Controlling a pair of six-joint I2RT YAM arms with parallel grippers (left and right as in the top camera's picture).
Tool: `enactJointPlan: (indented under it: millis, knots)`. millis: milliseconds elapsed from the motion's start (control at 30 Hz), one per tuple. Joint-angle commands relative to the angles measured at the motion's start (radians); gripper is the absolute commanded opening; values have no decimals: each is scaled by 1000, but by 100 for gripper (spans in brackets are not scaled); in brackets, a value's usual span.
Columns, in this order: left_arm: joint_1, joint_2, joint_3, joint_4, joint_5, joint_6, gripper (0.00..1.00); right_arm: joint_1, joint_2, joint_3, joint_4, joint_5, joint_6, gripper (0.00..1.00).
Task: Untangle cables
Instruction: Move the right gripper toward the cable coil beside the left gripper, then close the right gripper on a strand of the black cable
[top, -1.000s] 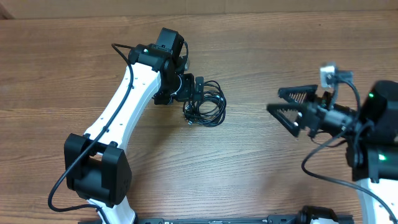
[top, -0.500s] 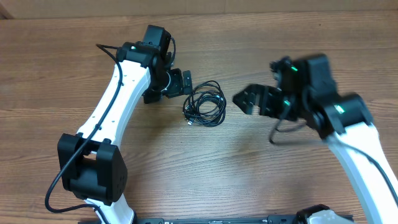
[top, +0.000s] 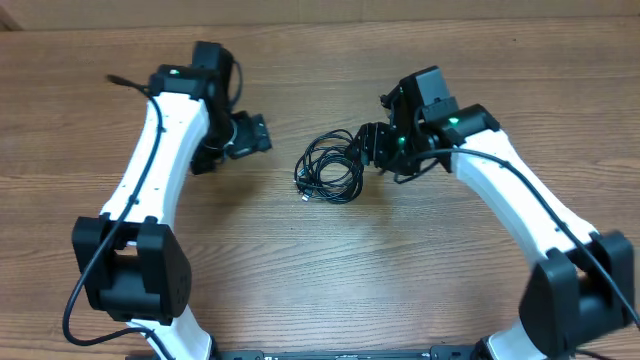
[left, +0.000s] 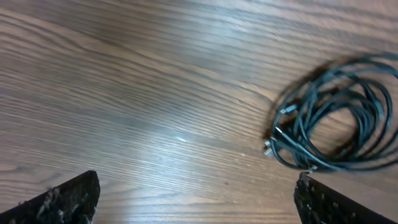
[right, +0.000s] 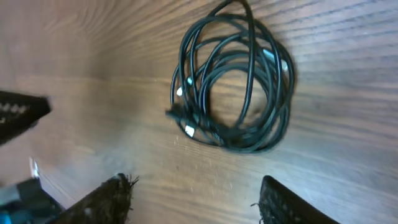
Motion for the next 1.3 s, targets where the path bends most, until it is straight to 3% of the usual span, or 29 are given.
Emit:
enactJointPlan:
  millis: [0, 133, 233, 500, 800, 1000, 1267]
  knots:
    - [-2, 4, 16, -2, -15, -14, 100, 4, 39, 25, 48, 3, 118, 61]
    - [-6, 4, 16, 1, -14, -14, 100, 4, 105, 25, 70, 93, 218, 54]
    - [-6, 4, 16, 2, -14, -14, 100, 4, 128, 25, 95, 61, 224, 55]
    - [-5, 4, 16, 2, -15, -14, 100, 7, 130, 8, 126, 79, 224, 44]
    - [-5, 4, 16, 2, -15, -14, 100, 59, 130, -34, 190, 118, 224, 44]
    - [-5, 4, 16, 2, -14, -14, 100, 80, 130, -36, 138, 307, 332, 40]
    - [-5, 4, 16, 2, -14, -14, 100, 97, 140, -51, 152, 306, 326, 43]
